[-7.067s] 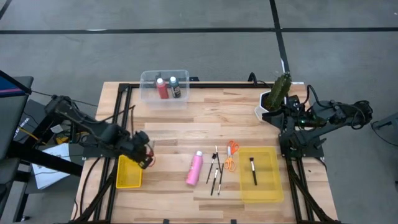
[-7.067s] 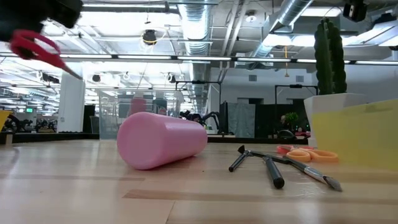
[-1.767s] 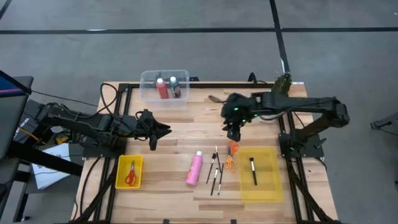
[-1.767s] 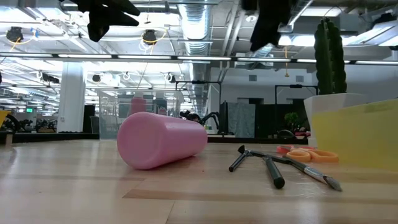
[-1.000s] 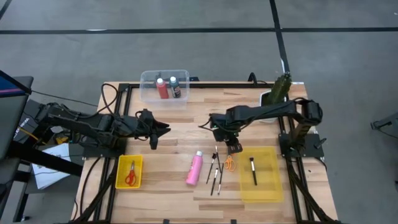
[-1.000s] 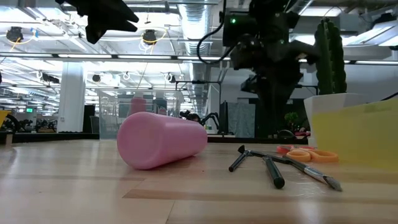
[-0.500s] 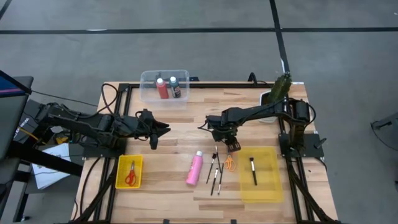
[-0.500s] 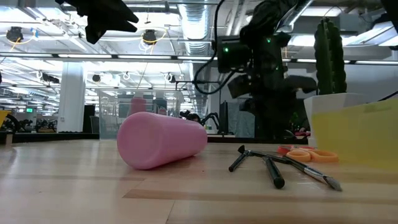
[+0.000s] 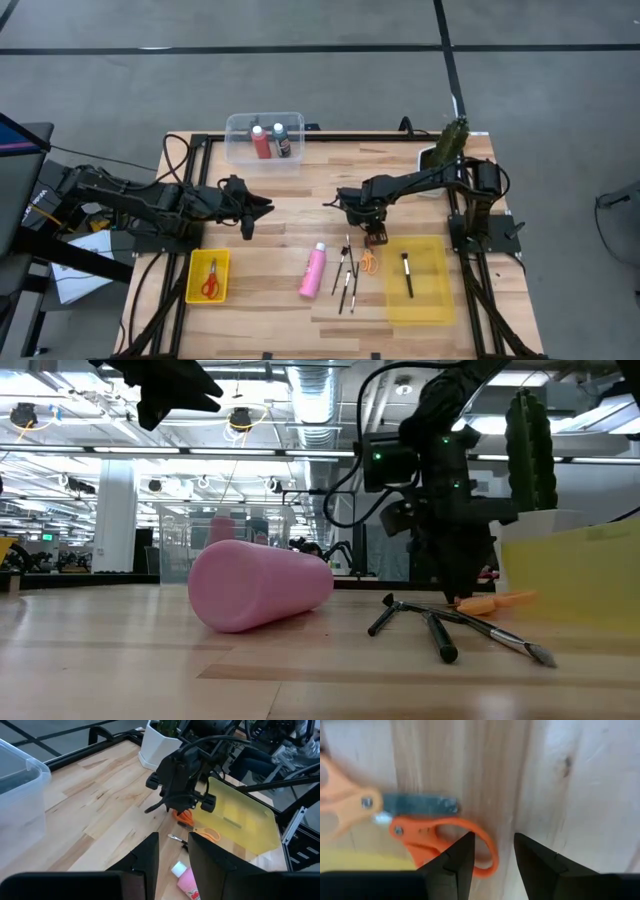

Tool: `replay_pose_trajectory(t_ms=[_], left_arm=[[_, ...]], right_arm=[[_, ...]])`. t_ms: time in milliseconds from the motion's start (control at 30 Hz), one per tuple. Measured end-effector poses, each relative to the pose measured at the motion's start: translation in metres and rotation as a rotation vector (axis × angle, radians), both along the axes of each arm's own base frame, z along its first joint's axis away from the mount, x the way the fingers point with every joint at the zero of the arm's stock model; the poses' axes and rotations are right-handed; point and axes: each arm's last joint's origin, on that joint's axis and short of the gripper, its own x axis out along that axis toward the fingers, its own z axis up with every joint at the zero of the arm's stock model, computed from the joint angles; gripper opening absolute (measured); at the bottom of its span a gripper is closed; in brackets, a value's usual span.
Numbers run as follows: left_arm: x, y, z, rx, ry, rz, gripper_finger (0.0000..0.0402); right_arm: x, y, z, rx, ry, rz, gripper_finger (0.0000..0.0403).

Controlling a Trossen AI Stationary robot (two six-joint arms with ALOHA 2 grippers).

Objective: Pick & Place Paint Supplies
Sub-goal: Put the orange scissors into the yellow basket

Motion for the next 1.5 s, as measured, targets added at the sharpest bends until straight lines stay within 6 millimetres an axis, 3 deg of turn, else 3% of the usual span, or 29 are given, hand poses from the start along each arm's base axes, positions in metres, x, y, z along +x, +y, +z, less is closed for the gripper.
replay_pose_trajectory(t_ms=[233, 567, 833, 967, 1100, 1300, 1500], left_arm=[[0.0, 0.0, 0.0, 0.005, -0.002, 0.013, 0.0097], [0.0, 0.0, 0.0, 0.002, -0.003, 0.015, 0.0097], [0.0, 0.0, 0.0, -0.001, -0.005, 0.015, 0.0097], [0.0, 0.0, 0.0, -0.001, -0.005, 0.015, 0.0097], [0.0, 0.0, 0.0, -0.001, -0.005, 0.015, 0.0097], [0.0, 0.0, 0.0, 0.0, -0.004, 0.015, 0.0097], [0.0, 0.0, 0.0, 0.0, -0.004, 0.015, 0.0097]], right_arm=[[0.002, -0.018, 0.0, 0.01, -0.043, -0.173, 0.0136], [-0.002, -0.039, 0.001, 0.007, -0.047, -0.278, 0.0136], [-0.003, -0.05, 0.026, -0.021, -0.185, -0.298, 0.0136], [-0.005, -0.052, 0.041, -0.027, -0.262, -0.182, 0.0136], [-0.007, -0.043, 0.055, -0.047, -0.32, 0.072, 0.0136], [-0.005, -0.025, 0.055, -0.071, -0.337, 0.409, 0.0136], [0.001, -0.006, 0.049, -0.037, -0.316, 0.364, 0.0136]])
